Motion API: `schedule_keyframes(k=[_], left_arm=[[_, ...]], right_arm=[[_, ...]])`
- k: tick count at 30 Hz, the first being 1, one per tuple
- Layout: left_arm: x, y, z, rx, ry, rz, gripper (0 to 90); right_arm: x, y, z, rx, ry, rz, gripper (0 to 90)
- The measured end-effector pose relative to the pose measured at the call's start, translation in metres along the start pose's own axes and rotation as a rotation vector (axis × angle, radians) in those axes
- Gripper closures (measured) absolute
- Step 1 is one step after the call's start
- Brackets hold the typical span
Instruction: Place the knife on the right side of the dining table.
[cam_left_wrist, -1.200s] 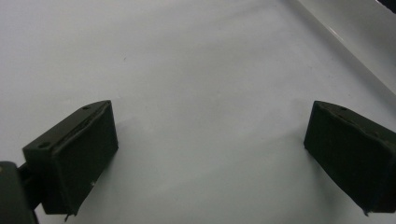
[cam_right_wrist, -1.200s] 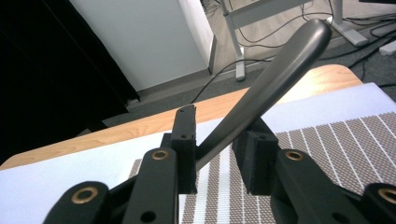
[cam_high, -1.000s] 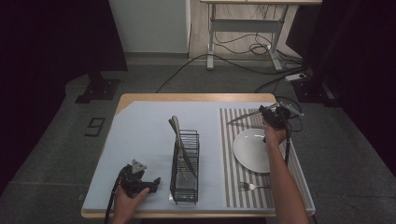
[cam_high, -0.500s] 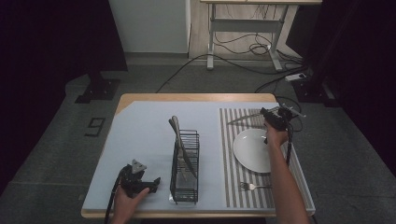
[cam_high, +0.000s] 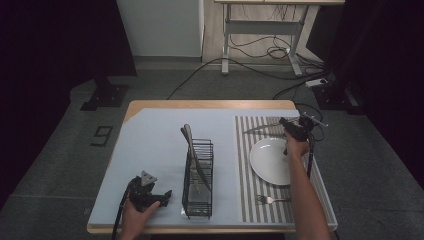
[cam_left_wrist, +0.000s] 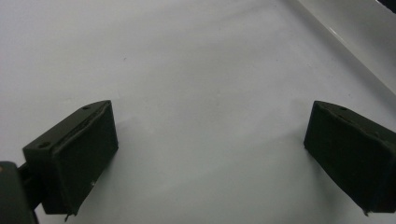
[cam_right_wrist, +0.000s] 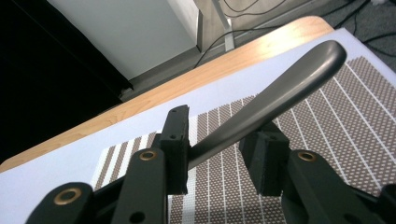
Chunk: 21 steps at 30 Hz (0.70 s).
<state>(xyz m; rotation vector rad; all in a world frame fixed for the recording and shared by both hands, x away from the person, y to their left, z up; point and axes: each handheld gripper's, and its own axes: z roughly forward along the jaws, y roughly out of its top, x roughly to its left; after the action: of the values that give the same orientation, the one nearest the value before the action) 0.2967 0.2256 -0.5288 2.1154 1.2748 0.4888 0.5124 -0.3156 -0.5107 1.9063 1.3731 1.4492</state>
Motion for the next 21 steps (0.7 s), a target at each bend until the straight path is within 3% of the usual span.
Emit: schedule_keyframes(k=[21], left_arm=[[-0.0001, 0.0000, 0.0000, -0.001, 0.001, 0.000, 2.3]], right_arm=[[-0.0102, -0.0044, 0.0046, 0.056, -0.035, 0.049, 58.6]])
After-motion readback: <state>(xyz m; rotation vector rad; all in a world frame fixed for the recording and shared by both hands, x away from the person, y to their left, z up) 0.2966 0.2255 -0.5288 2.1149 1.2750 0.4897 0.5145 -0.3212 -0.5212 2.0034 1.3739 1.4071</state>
